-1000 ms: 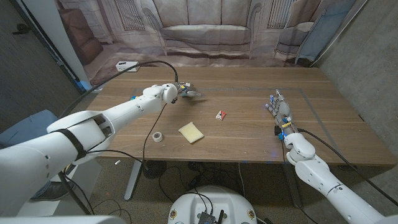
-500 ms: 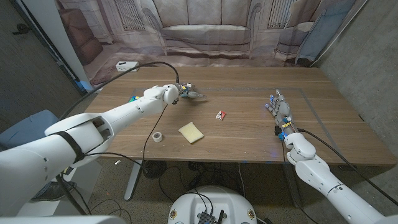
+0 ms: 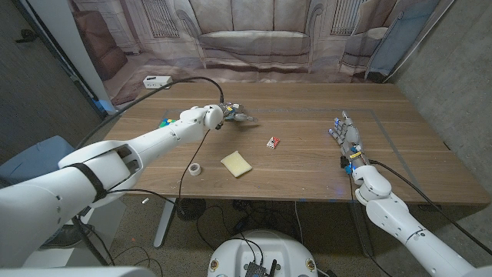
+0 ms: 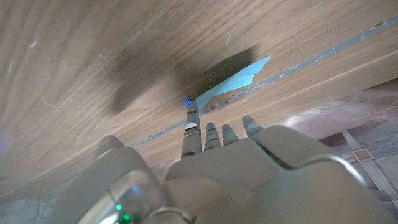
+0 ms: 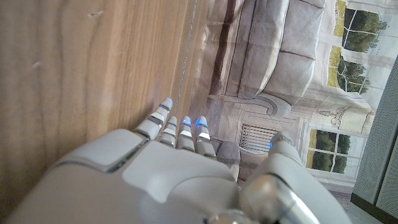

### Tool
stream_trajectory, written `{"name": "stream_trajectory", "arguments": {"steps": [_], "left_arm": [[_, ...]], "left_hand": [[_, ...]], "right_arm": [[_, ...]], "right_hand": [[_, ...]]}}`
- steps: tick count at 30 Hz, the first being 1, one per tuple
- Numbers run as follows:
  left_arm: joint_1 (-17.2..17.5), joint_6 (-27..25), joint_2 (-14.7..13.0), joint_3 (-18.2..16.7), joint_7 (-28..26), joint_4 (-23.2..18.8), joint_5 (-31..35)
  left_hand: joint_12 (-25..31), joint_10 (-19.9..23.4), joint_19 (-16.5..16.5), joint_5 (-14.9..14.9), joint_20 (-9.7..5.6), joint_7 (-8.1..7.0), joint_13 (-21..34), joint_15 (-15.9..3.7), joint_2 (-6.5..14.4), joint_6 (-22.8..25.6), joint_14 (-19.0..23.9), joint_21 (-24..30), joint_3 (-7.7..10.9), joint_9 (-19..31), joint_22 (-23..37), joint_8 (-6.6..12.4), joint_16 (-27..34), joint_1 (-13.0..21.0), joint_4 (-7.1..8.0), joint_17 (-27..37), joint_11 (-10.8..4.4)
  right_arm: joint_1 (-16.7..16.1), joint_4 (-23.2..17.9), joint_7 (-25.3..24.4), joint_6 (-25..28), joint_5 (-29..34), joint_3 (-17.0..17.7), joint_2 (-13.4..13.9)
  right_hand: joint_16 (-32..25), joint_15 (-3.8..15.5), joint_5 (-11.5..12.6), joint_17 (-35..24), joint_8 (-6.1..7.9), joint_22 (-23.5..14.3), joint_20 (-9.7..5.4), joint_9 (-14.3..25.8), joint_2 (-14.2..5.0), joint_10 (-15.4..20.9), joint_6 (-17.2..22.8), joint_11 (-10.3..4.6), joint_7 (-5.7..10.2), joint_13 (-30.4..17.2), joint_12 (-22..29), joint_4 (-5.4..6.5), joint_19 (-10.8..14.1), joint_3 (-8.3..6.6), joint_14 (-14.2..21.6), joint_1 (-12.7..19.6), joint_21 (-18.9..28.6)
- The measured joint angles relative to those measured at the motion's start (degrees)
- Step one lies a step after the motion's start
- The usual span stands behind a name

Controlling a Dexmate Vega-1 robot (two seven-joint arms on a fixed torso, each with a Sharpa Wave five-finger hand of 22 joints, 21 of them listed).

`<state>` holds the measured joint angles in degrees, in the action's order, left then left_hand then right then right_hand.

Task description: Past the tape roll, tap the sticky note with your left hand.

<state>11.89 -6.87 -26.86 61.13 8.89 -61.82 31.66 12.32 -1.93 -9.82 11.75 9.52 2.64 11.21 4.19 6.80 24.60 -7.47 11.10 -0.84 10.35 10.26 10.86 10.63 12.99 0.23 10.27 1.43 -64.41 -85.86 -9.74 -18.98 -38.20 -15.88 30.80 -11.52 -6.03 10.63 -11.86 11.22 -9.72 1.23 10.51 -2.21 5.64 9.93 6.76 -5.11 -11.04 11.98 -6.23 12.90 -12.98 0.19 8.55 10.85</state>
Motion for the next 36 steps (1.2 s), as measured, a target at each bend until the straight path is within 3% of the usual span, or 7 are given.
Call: {"name": "stream_trajectory", "arguments": {"steps": [16, 19, 25, 31, 36], "left_arm": [[1.1, -1.3, -1.6, -0.9, 0.0, -3.0, 0.0], [1.3, -1.8, -1.9, -1.2, 0.0, -3.6, 0.2], [1.7, -2.5, -2.6, -1.7, 0.0, -4.7, 0.5], [2.2, -3.1, -3.3, -2.2, 0.0, -5.9, 0.6], [2.7, -3.5, -3.7, -2.7, 0.0, -6.7, 0.6]], "left_hand": [[0.0, 0.0, 0.0, 0.0, 0.0, -0.59, 0.0, -0.31, 0.0, 0.5, 0.3, 0.0, 0.18, 0.1, 0.0, 0.01, 0.0, 0.0, -0.18, 0.0, 0.0], [0.0, 0.0, 0.0, 0.0, 0.0, -1.23, 0.0, -0.3, 0.0, -1.2, 0.3, 0.0, 0.18, 0.0, 0.0, -0.32, 0.0, 0.0, -0.18, 0.0, 0.0], [0.0, 0.0, 0.0, 0.0, 0.0, -3.73, 0.1, -0.1, 0.0, -9.8, 0.5, 0.0, 0.41, 0.0, 0.0, -1.56, 0.0, 0.6, -0.41, 0.0, 0.0], [0.0, -0.2, 0.0, 0.0, 0.0, -6.37, 0.1, 0.21, 0.0, -19.1, 0.8, 0.0, 0.7, 0.0, 0.0, -1.56, 0.0, 0.6, -0.35, 0.0, 0.22], [0.0, -0.4, 0.0, 0.0, 0.0, -7.18, 0.1, 0.35, 0.0, -27.6, 0.7, 0.4, 0.81, 0.0, 0.0, -1.56, 0.0, 0.6, -0.47, 0.0, 0.41]], "right_arm": [[-0.1, -0.2, -0.1, -0.1, 0.1, 0.0, 0.0], [-0.1, -0.2, -0.1, -0.1, 0.2, -0.1, 0.0], [-0.1, -0.3, 0.0, -0.2, 0.2, -0.2, -0.1], [0.0, -0.3, 0.1, -0.2, 0.3, -0.4, -0.2], [0.0, -0.3, 0.2, -0.3, 0.3, -0.5, -0.2]], "right_hand": [[0.0, 0.0, 0.0, 0.0, 0.0, 0.0, 0.32, 0.0, 0.0, 0.3, 0.0, 0.31, 0.0, 0.0, 0.0, 0.0, 0.3, 0.0, 0.0, 0.0, 0.0], [0.0, 0.0, 0.0, 0.0, 0.0, 0.0, 0.32, 0.0, 0.0, 0.3, 0.0, 0.31, 0.0, 0.0, 0.0, 0.0, 0.3, 0.0, 0.0, 0.0, 0.0], [0.0, 0.0, 0.0, 0.0, 0.0, 0.0, 0.31, 0.0, 0.0, 0.3, 0.0, 0.31, 0.0, 0.0, 0.0, 0.0, 0.3, 0.0, 0.0, 0.0, 0.0], [0.0, 0.0, 0.0, 0.0, 0.0, 0.0, 0.31, 0.0, 0.0, 0.3, 0.0, 0.31, 0.0, 0.0, 0.0, 0.0, 0.3, 0.0, 0.0, 0.0, 0.0], [0.0, 0.01, 0.0, 0.0, 0.0, 0.0, 0.31, 0.0, 0.0, 0.3, 0.0, 0.31, 0.0, 0.0, 0.0, 0.0, 0.3, 0.0, 0.0, 0.0, 0.0]]}}
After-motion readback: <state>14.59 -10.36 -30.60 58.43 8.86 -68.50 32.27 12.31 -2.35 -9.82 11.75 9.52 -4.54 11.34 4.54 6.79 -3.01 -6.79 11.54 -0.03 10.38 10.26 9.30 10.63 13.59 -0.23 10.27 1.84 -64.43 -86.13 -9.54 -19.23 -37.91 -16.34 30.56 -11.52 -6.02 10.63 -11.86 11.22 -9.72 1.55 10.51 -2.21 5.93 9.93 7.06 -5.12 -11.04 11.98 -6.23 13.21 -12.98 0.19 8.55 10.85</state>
